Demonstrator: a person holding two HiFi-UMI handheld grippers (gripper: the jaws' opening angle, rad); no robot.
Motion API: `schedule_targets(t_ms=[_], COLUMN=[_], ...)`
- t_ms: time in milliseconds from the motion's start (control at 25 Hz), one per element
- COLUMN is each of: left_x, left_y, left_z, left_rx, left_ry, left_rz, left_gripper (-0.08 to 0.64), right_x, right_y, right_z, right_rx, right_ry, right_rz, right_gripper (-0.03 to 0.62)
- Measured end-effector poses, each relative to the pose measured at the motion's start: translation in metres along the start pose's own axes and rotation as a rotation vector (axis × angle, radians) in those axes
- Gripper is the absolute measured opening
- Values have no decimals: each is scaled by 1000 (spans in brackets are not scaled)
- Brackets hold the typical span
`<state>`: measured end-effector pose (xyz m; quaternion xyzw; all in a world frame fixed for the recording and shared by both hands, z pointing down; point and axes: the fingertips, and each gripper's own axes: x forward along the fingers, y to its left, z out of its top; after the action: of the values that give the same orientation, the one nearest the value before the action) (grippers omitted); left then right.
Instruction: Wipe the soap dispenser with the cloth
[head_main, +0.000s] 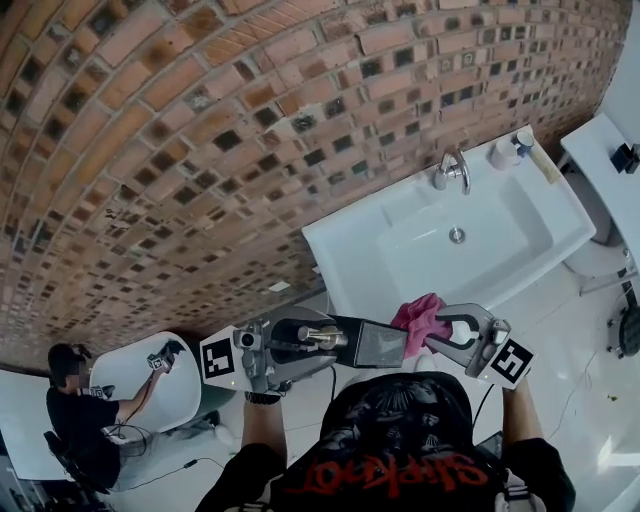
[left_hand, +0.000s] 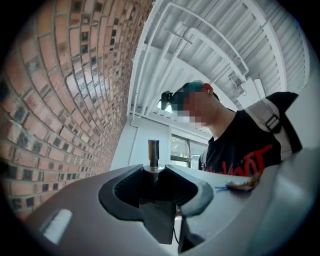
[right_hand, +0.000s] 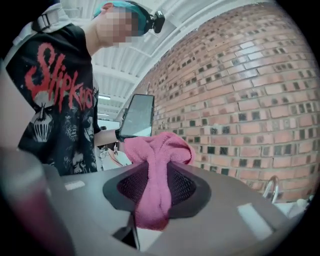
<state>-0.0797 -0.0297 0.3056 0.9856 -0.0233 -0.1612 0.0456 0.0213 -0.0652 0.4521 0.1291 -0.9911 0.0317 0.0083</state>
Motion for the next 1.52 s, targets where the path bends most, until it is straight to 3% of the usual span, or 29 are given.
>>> schedule_targets(t_ms=[160,240,360,480,600,640,720,840,1000,1160,1320,1520], left_x=[-5,-4,3,8,10,11,12,12,2,-20,-51,-90], left_y=[12,15,21,32,35,35,34,33,38,58,73,74], left_z=[10,11,4,-21,-46,-52,-61,-67,-78,-100,-137,-167], left_rx=[1,20,84,145,145,137,119,89,75,94,86,-93], left_ry=[-49,-41,41,194,293,310,326,313,338,393,458,413], left_rz=[62,85,148,224,254,257,261,261,308,429,584,628], left_gripper=[140,140,140,140,140,140,140,140,140,138,137,137], right_x=[15,23,31,27,13,10,8,22,37,38,30,37], right_y=[33,52,78,86,65,54,32,15,13,-5,-15,-12], right_z=[-5,-12,-21,-5,46,59,66,39,-24,-102,-110,-108], right_rx=[-170,-166,-153,-129,76,91,28,-38,20,96,151,156], right_ry=[46,59,88,74,-93,-128,-117,-19,56,224,222,248], right_rz=[141,193,280,323,204,156,69,-7,-5,-107,-169,-167], right_gripper=[112,112,113,114,114,114,114,115,115,115,115,115])
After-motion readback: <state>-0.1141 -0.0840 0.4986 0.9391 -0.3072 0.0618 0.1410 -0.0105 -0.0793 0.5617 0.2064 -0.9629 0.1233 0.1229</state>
